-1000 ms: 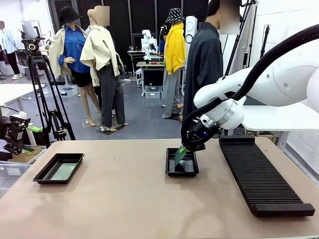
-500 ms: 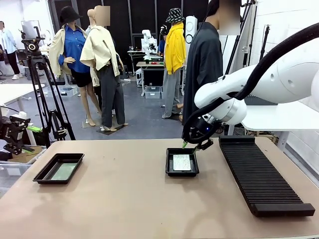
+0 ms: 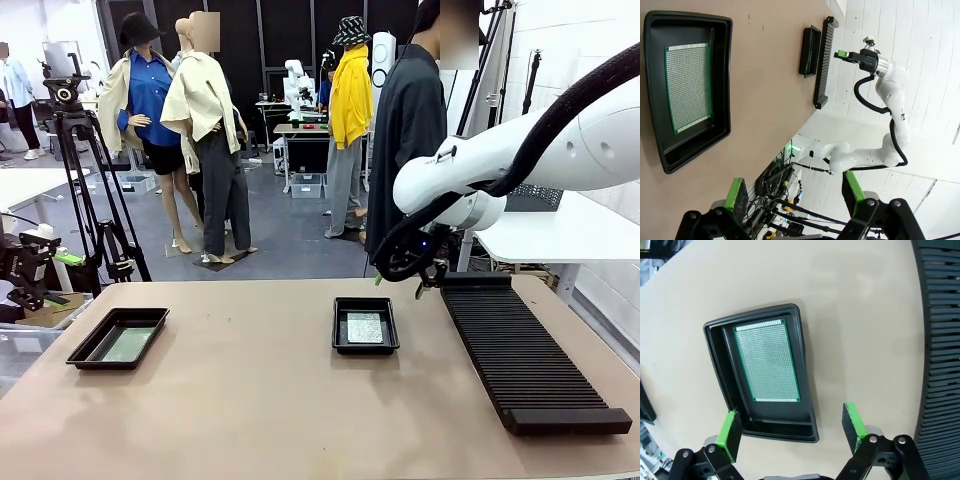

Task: Inspect and transfer BCBs to ESD trays.
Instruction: Pick up the Blank PCB from the PCB Rack and place it in the right ESD tray, then pick up the ESD tray and place it on the left side of the table.

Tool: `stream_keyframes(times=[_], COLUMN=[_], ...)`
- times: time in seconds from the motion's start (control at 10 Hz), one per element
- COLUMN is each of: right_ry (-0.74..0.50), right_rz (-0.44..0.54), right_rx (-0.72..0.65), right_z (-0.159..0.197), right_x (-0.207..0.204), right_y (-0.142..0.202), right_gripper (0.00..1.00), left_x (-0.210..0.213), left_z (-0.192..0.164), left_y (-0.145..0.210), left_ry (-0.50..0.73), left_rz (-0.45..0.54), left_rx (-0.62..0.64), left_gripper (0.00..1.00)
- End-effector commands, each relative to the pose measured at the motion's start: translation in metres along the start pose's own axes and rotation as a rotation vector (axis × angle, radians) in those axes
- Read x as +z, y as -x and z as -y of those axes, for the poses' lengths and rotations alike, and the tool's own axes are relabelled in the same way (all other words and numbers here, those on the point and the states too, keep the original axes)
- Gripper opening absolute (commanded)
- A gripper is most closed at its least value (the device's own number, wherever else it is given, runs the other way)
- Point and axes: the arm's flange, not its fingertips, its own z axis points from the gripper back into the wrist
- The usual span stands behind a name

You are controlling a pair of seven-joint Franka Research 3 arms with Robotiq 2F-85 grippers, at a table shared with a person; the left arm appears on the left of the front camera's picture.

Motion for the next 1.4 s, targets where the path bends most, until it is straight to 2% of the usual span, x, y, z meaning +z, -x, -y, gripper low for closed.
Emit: stream_keyframes(times=[0.0, 1.3], right_ry=[0.027, 0.004], right_rz=[-0.013, -0.007], right_rx=[-0.001, 0.004], right_z=[-0.0043, -0.001], right_x=[-0.0037, -0.0013], right_y=[0.0011, 0.0014], right_gripper=[1.0, 1.0], left_x=[-0.0018, -0.0018], left_z=[0.0026, 0.0026], left_y=[0.0033, 0.0033], left_ry=[-0.024, -0.024], left_rz=[0.004, 0.004], left_rx=[0.016, 0.016], left_gripper=[1.0, 1.0])
